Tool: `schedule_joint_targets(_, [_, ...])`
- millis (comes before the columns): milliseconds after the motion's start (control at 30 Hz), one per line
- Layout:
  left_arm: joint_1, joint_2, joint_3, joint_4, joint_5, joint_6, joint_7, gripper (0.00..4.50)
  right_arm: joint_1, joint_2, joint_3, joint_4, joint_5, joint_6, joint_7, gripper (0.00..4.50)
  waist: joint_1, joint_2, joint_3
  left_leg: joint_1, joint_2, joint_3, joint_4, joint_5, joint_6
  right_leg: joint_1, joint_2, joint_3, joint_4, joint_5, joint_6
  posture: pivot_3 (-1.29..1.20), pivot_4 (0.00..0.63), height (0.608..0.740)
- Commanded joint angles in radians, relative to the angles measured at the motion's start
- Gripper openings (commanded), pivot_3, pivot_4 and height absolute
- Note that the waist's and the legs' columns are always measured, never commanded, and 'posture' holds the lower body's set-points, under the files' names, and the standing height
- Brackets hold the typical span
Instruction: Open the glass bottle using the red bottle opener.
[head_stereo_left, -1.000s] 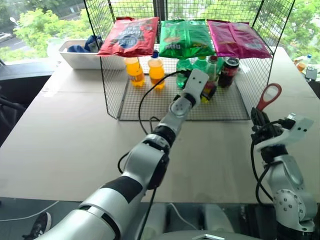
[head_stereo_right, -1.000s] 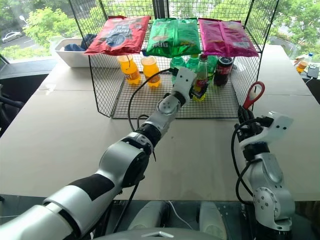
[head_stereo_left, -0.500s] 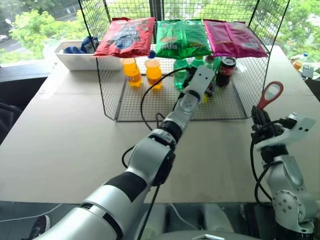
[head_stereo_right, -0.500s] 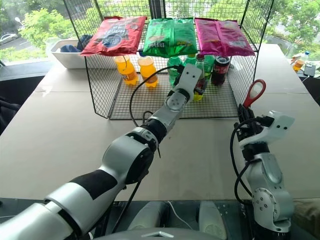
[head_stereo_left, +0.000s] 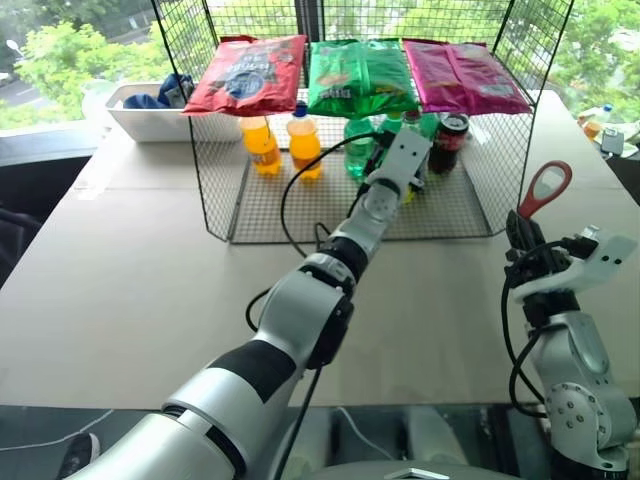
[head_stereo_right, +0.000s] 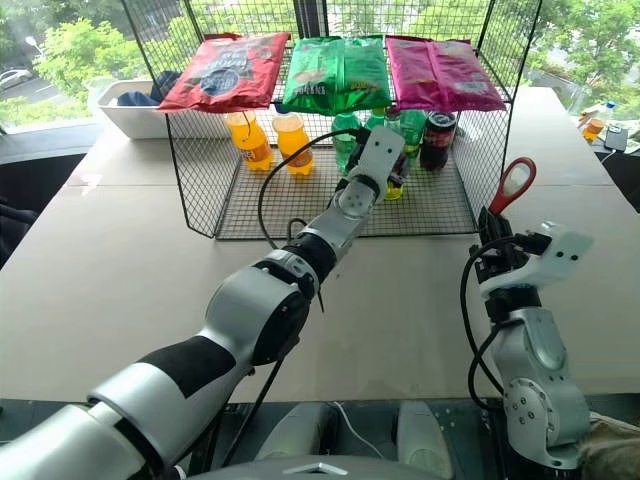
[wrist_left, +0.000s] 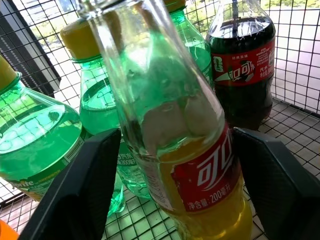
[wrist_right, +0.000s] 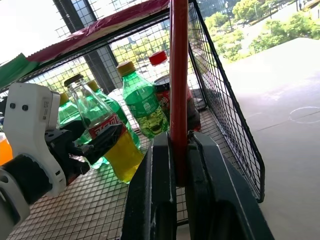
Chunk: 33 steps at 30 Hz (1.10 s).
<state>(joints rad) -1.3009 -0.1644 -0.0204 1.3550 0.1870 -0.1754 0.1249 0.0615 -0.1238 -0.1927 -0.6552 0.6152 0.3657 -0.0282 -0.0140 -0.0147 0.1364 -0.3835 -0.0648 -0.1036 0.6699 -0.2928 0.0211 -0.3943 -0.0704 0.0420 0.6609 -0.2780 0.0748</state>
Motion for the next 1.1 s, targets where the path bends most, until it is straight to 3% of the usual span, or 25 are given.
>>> schedule_joint_targets(33, [-0.049, -0.073, 0.008, 0.003, 0.003, 0.030, 0.011, 2.44, -0.004, 0.002, -0.004, -0.054, -0.001, -0.016, 0.000, 0.00, -0.001, 0.000, 0.000, 0.000, 0.000, 0.000, 0.000, 0.000, 0.000, 0.000, 0.000, 0.000, 0.000, 0.000, 0.000, 0.00, 0.150, 0.740])
schedule_joint_targets(467, [-0.042, -0.054, 0.028, -0.026, -0.024, -0.029, -0.055, 2.43, 0.012, 0.014, -0.001, -0.060, -0.008, -0.017, 0.001, 0.00, 0.002, 0.000, 0.000, 0.001, 0.000, 0.001, 0.000, 0.000, 0.000, 0.000, 0.000, 0.001, 0.001, 0.000, 0.000, 0.00, 0.150, 0.740])
schedule_joint_targets(1100, [0.111, 0.083, 0.009, -0.247, -0.036, -0.039, -0.085, 2.43, 0.003, 0.018, 0.002, -0.028, -0.002, -0.015, 0.025, 0.00, -0.001, 0.000, 0.000, 0.000, 0.000, 0.002, 0.000, 0.000, 0.000, -0.002, -0.001, 0.001, 0.001, 0.000, 0.000, 0.00, 0.150, 0.740])
